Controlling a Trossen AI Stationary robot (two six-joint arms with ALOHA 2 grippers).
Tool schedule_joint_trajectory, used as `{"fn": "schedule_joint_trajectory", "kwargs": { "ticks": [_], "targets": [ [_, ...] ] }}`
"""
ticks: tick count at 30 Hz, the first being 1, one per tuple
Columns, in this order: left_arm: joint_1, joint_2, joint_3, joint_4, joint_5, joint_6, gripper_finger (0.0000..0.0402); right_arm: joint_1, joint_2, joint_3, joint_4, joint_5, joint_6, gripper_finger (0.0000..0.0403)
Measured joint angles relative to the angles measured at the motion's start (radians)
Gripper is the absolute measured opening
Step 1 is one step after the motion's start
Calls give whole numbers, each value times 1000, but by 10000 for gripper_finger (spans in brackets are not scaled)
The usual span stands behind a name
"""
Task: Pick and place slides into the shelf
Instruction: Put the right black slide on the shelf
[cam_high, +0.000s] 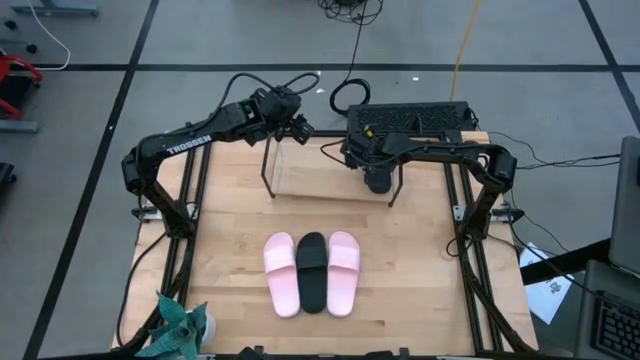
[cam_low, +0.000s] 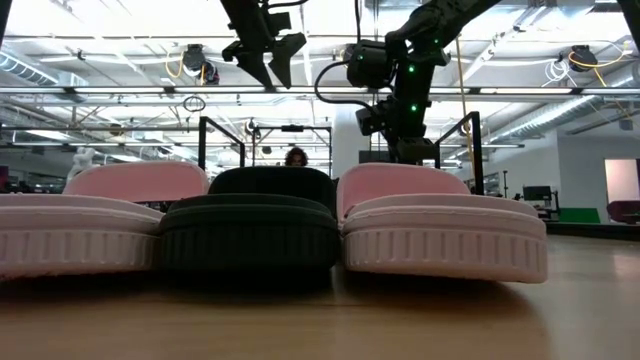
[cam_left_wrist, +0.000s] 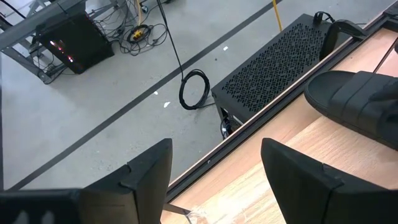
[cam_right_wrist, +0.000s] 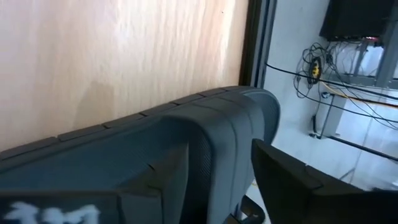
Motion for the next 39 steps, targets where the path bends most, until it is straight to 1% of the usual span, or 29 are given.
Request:
{"fn": "schedule_joint_trajectory", "kwargs": {
  "ticks": [3,6,15,20,24,30,39],
  "targets": [
    [0,0,0,0,0,0,248,0,0,0,0,9,0,189],
    [0,0,0,0,0,0,248,-1,0,0,0,9,0,196],
    [0,0,0,0,0,0,248,-15,0,-2,3,4,0,193],
    [0,0,0,0,0,0,248,-22,-1,-36,-13,3,0,193],
    [0,0,0,0,0,1,248,-6,-1,-51,-31,-4,0,192],
    [0,0,0,1,0,1,248,-7,-1,-53,25,5,-6,192],
    [0,0,0,2,0,5,248,-34,-1,-54,46,5,-8,192]
  ]
}}
